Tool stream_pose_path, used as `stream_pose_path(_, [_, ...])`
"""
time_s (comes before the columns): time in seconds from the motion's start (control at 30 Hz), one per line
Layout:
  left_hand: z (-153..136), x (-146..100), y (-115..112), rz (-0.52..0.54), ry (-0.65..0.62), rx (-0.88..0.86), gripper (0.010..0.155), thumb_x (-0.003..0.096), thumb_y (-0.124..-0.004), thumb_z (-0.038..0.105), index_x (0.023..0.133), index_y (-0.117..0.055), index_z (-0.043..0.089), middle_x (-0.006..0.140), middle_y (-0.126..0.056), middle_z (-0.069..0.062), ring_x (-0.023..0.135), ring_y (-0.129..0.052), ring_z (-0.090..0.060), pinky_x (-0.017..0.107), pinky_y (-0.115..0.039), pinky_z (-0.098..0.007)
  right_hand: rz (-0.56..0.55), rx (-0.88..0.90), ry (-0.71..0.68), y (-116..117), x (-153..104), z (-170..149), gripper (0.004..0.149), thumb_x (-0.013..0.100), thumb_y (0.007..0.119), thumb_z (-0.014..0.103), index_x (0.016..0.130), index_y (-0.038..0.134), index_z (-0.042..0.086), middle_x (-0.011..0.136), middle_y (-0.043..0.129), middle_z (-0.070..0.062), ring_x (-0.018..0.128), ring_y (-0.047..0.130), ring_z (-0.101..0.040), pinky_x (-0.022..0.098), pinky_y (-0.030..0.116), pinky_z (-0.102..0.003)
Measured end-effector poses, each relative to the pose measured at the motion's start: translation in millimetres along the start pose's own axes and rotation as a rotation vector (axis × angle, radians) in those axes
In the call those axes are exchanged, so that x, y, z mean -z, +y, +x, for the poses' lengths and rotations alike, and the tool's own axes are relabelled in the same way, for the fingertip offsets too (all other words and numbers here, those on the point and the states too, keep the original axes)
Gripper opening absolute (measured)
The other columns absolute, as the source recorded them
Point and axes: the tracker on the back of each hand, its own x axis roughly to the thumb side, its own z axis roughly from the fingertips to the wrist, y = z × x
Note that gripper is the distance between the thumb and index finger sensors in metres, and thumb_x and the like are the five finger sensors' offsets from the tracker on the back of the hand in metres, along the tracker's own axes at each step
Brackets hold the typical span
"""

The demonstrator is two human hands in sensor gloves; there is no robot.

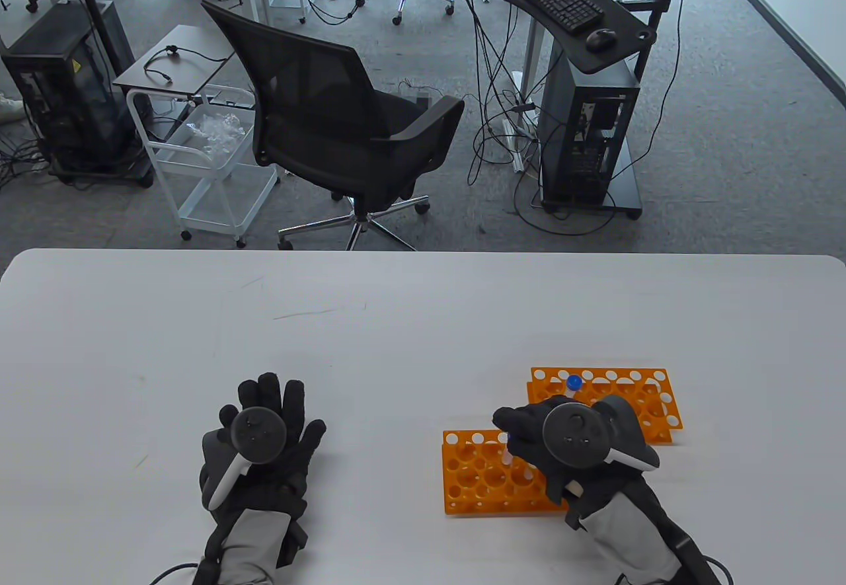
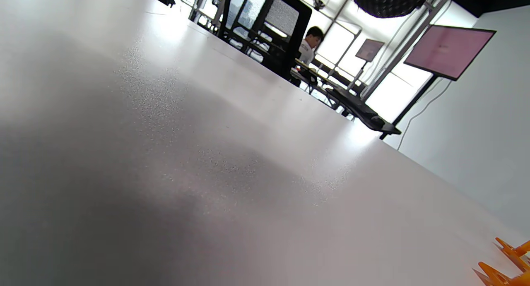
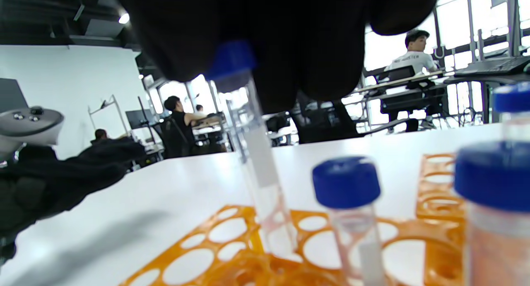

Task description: Transfer 4 test tubes between racks (Right hand only)

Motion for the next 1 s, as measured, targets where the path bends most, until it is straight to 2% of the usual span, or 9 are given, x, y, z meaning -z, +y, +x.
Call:
stream_pose_path(0.27, [0, 0, 0, 0.000, -0.004, -0.001, 0.069, 0.0579, -0.053, 0.064, 0.111, -0.010, 0.054, 0.111, 0.017, 0.025, 0.097, 0.033, 0.000, 0.067, 0.026, -0.035, -0.094, 0.027, 0.030, -22, -9, -10, 0.048, 0.047, 0.082, 0.028, 0.092, 0.080, 0.013, 0.083, 0.093, -0.015, 0.076, 0.085, -0.042, 0.062, 0.058, -0.065])
stream_pose_path(0.6, [0, 0, 0, 0.000, -0.006, -0.003, 0.069, 0.0579, -0.053, 0.064, 0.111, -0.010, 0.053, 0.111, 0.017, 0.025, 0.097, 0.033, 0.000, 0.067, 0.026, -0.035, -0.263, 0.053, 0.106, -59, -32, -33, 0.048, 0.047, 0.082, 0.028, 0.092, 0.080, 0.013, 0.083, 0.093, -0.015, 0.076, 0.085, -0.043, 0.062, 0.058, -0.066])
stream_pose_path(1.0, [1, 0, 0, 0.001, -0.007, -0.002, 0.069, 0.0578, -0.053, 0.064, 0.111, -0.010, 0.053, 0.111, 0.017, 0.025, 0.097, 0.033, 0.000, 0.067, 0.026, -0.035, -0.331, 0.034, 0.229, -77, -50, -63, 0.048, 0.047, 0.082, 0.029, 0.092, 0.080, 0.013, 0.083, 0.093, -0.015, 0.076, 0.085, -0.043, 0.062, 0.058, -0.066])
